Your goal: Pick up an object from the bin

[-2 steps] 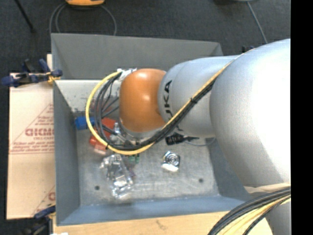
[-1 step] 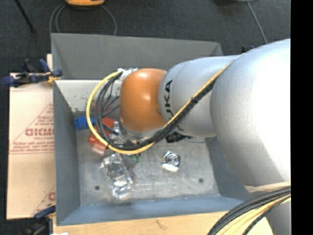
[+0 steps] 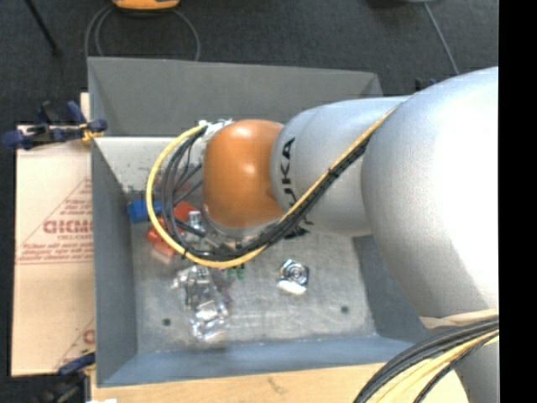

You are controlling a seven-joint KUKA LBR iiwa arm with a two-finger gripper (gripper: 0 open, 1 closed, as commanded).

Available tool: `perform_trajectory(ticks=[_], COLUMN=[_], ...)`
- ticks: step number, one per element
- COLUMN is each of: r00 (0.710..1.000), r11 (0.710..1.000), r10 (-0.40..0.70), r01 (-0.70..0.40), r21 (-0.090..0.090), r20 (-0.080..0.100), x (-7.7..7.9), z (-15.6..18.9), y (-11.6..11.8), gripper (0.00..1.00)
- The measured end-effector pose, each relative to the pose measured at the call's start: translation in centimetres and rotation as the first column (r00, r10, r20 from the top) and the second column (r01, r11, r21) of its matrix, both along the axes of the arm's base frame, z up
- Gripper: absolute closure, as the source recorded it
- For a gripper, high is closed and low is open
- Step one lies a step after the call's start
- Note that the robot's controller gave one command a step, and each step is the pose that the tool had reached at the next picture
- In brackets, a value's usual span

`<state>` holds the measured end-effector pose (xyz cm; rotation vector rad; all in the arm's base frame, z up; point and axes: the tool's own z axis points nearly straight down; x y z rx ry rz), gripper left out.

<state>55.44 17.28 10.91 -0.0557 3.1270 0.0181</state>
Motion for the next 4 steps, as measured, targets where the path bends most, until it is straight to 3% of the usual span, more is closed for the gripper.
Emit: perform_trajectory(ticks=[2, 4], r00=[0.997, 1.0], r11=[0.997, 1.0], r10=[0.081, 0.03], r01=[-0.081, -0.03], r21=[-0.003, -0.005], r20=[0.005, 0.001], x=[0.08, 0.06], z=[0.04, 0.0], y=[-0.1, -0.29], gripper=[0.0, 0.0])
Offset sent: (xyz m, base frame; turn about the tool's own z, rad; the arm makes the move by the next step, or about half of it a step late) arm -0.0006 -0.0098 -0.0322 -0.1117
